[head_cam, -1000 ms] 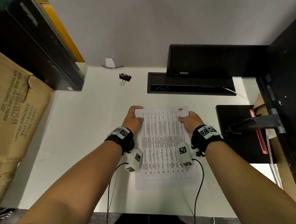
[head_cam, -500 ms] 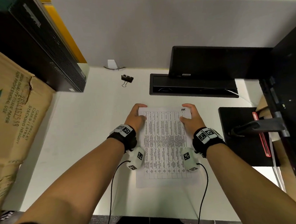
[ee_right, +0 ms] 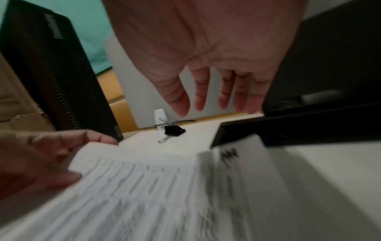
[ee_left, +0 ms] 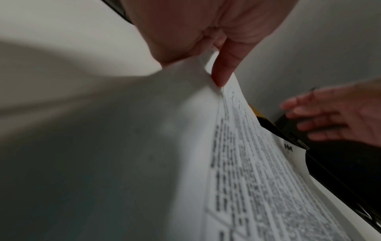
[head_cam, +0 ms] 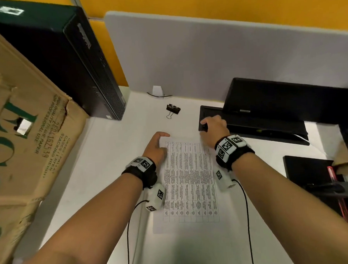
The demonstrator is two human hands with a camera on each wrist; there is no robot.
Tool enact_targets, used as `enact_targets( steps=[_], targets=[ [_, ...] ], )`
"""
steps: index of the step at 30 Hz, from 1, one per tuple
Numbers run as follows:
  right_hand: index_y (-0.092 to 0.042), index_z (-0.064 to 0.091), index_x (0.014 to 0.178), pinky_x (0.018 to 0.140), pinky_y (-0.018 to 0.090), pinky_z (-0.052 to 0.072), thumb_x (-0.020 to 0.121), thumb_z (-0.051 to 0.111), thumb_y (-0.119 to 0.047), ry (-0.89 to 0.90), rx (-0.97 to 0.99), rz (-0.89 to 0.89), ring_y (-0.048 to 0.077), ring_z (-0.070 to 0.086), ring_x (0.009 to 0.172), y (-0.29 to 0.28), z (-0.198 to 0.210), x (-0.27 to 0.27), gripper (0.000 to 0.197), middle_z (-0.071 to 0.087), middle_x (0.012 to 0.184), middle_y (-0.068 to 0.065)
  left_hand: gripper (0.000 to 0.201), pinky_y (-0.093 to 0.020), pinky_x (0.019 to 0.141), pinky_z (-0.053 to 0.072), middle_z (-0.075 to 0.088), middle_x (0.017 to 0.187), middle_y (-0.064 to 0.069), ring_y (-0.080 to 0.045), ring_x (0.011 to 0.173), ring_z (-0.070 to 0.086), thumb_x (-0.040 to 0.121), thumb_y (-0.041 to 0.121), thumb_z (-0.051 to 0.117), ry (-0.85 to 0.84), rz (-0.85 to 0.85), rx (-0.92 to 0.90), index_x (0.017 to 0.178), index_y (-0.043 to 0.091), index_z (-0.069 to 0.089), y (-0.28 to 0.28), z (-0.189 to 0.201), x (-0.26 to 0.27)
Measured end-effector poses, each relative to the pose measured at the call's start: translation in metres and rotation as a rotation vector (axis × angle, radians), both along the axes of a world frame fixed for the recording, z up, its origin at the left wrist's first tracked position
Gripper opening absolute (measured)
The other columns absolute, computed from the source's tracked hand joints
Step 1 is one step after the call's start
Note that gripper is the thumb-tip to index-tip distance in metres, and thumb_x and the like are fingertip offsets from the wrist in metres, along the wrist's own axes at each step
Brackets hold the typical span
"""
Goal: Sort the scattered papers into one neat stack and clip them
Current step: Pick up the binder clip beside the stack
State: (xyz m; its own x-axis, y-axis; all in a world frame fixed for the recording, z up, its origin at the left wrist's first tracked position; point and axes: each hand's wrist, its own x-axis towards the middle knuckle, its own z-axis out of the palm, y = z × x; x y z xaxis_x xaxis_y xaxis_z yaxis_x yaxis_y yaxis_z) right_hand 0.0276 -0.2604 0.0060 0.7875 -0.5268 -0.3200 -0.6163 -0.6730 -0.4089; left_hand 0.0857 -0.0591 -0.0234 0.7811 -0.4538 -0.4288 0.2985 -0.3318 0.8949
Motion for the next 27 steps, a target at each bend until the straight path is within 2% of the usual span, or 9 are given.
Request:
enact_targets(
  steps=[3, 7, 10, 12, 15, 19, 21, 23, 27],
  targets=[
    [-0.021, 0.057, 0.127, 0.110, 0.042, 0.033, 0.093, 0.050, -0.016, -0.010, 0.003, 0.214, 0.025, 0.032, 0.135, 0.016, 0.003, 0.059, 0.035, 0.037, 0.147, 0.003, 0.045, -0.016, 0.052, 0.053, 0.059, 0.092, -0.002, -0.010, 0.072, 0.059, 0.086, -0.018, 0.041, -0.001, 0.050, 0.000, 0.110, 0.017, 0.054, 0.007, -0.004, 0.014],
    [-0.020, 0.048, 0.140, 0.113, 0.038, 0.030, 0.093, 0.047, -0.009, 0.084, -0.044, 0.337, 0.025, 0.025, 0.141, 0.036, -0.015, 0.116, 0.048, 0.025, 0.157, -0.003, 0.048, -0.022, 0.059, 0.055, 0.060, 0.095, -0.003, -0.013, 0.076, 0.061, 0.086, -0.016, 0.041, -0.003, 0.030, 0.006, 0.106, 0.025, 0.056, 0.009, -0.011, 0.031],
    [-0.014, 0.044, 0.140, 0.105, 0.041, 0.040, 0.087, 0.057, -0.016, 0.123, -0.061, 0.298, 0.031, 0.040, 0.130, 0.041, -0.032, 0.135, 0.055, 0.035, 0.149, 0.004, 0.048, -0.027, 0.070, 0.054, 0.060, 0.095, 0.001, -0.016, 0.084, 0.060, 0.085, -0.014, 0.042, -0.015, 0.010, 0.021, 0.102, 0.029, 0.057, 0.008, -0.012, 0.039],
    [-0.009, 0.045, 0.135, 0.098, 0.039, 0.044, 0.082, 0.068, -0.023, 0.071, -0.073, 0.236, 0.031, 0.047, 0.122, 0.039, -0.036, 0.139, 0.059, 0.044, 0.140, 0.008, 0.048, -0.024, 0.069, 0.054, 0.058, 0.093, 0.003, -0.014, 0.084, 0.059, 0.084, -0.015, 0.043, -0.025, 0.005, 0.024, 0.103, 0.027, 0.056, 0.007, -0.012, 0.041],
    [-0.001, 0.053, 0.126, 0.093, 0.032, 0.043, 0.080, 0.076, -0.029, -0.070, -0.070, 0.209, 0.027, 0.052, 0.115, 0.031, -0.027, 0.137, 0.058, 0.048, 0.131, 0.010, 0.047, -0.018, 0.066, 0.053, 0.058, 0.096, 0.002, -0.011, 0.083, 0.058, 0.084, -0.015, 0.043, -0.032, 0.002, 0.018, 0.103, 0.026, 0.056, 0.007, -0.011, 0.042],
    [-0.008, 0.063, 0.112, 0.081, 0.026, 0.043, 0.079, 0.077, -0.030, -0.280, 0.037, 0.054, 0.020, 0.057, 0.095, 0.020, 0.000, 0.114, 0.042, 0.056, 0.116, 0.006, 0.047, -0.032, 0.076, 0.056, 0.062, 0.101, -0.001, -0.016, 0.089, 0.062, 0.084, -0.014, 0.044, 0.001, 0.029, -0.017, 0.100, 0.028, 0.057, 0.006, -0.008, 0.037],
    [-0.012, 0.060, 0.115, 0.083, 0.030, 0.050, 0.077, 0.078, -0.026, -0.337, 0.179, -0.030, 0.016, 0.057, 0.087, 0.014, 0.010, 0.096, 0.044, 0.060, 0.108, 0.003, 0.046, -0.033, 0.077, 0.056, 0.061, 0.099, 0.001, -0.017, 0.088, 0.062, 0.083, -0.014, 0.045, 0.002, 0.034, -0.032, 0.100, 0.027, 0.057, 0.005, -0.006, 0.031],
    [-0.014, 0.050, 0.125, 0.085, 0.032, 0.054, 0.073, 0.081, -0.019, -0.355, 0.407, -0.114, 0.015, 0.063, 0.089, 0.007, 0.021, 0.073, 0.061, 0.064, 0.106, 0.001, 0.047, -0.037, 0.078, 0.057, 0.061, 0.103, -0.002, -0.020, 0.091, 0.063, 0.082, -0.015, 0.045, 0.002, 0.030, -0.034, 0.102, 0.026, 0.057, 0.003, -0.005, 0.022],
    [-0.004, 0.044, 0.134, 0.080, 0.024, 0.054, 0.070, 0.083, -0.003, -0.342, 0.660, -0.199, 0.015, 0.065, 0.091, -0.009, 0.031, 0.019, 0.075, 0.064, 0.107, 0.004, 0.052, -0.042, 0.077, 0.057, 0.060, 0.108, -0.004, -0.027, 0.094, 0.064, 0.082, -0.016, 0.042, 0.044, 0.039, -0.034, 0.100, 0.030, 0.059, -0.009, -0.010, -0.009]
  ],
)
